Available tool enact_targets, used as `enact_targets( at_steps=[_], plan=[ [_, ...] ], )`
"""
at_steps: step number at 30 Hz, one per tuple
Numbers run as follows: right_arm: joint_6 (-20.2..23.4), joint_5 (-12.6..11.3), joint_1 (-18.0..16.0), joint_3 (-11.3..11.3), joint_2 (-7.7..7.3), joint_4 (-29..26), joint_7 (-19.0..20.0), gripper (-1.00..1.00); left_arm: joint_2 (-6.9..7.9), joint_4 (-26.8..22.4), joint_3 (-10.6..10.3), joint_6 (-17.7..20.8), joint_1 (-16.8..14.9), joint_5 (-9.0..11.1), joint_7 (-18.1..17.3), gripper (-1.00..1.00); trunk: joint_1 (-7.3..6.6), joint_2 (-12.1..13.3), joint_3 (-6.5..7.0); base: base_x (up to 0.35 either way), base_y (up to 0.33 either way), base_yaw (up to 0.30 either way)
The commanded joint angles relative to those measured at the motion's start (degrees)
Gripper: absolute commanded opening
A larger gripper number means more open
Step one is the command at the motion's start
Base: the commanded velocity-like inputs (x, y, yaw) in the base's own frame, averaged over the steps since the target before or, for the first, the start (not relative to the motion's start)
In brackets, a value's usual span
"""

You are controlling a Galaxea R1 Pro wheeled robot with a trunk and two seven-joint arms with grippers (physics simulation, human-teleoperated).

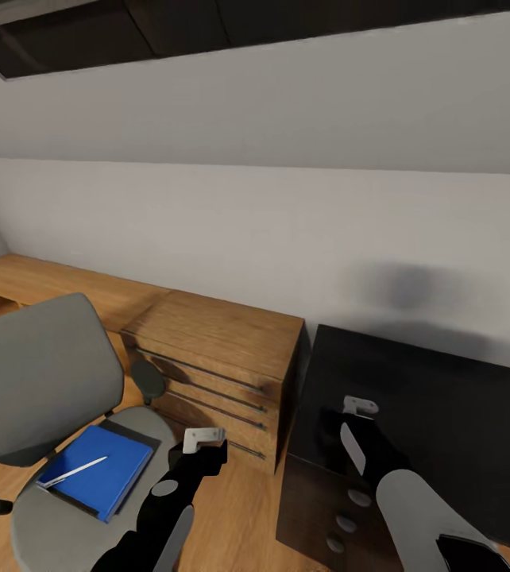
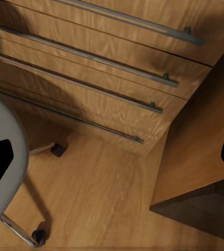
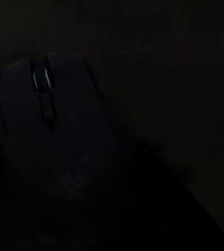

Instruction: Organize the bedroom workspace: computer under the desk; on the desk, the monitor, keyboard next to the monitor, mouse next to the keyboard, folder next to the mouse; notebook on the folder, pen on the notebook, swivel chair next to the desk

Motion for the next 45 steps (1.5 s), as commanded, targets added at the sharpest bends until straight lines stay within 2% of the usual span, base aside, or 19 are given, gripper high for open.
enact_targets(
  at_steps=[1, 15, 32, 33, 40, 45],
  plan=[
    [0.3, -0.2, 0.0, -0.2, 0.06, -0.1, -0.2, -1.00, 0.02, -0.1, -0.1, 0.2, 0.0, 0.6, 0.5, 1.00, 0.00, 0.0, -0.06, -0.020, 0.000, 0.000],
    [0.2, -0.2, 0.0, -0.1, 0.15, 0.0, -0.1, -1.00, 0.02, -0.1, -0.1, 0.2, 0.0, 0.6, 0.5, 1.00, 0.00, 0.0, -0.06, -0.116, 0.000, 0.000],
    [0.1, -0.3, 0.0, -0.1, 0.24, 0.0, -0.1, -1.00, 0.00, -0.1, -0.1, 0.2, 0.0, 0.6, 0.5, 1.00, 0.00, 0.0, -0.06, -0.008, 0.091, 0.000],
    [0.1, -0.3, 0.0, -0.1, 0.24, 0.0, -0.1, 1.00, -0.02, -0.1, -0.1, 0.2, 0.0, 0.6, 0.5, 1.00, 0.00, 0.0, -0.06, 0.000, 0.001, 0.000],
    [0.0, -0.4, 0.0, -0.1, 0.24, -0.1, -0.1, 1.00, -0.04, -0.1, -0.2, 0.1, 0.0, 0.6, 0.8, 1.00, 0.00, 0.0, -0.06, 0.000, 0.000, 0.000],
    [0.0, -0.4, 0.0, -0.1, 0.24, -0.1, -0.1, 1.00, -0.06, -0.1, -1.1, 0.0, 0.0, 0.6, 1.7, 1.00, -0.22, 0.4, 0.12, 0.000, 0.000, 0.000]
  ],
)
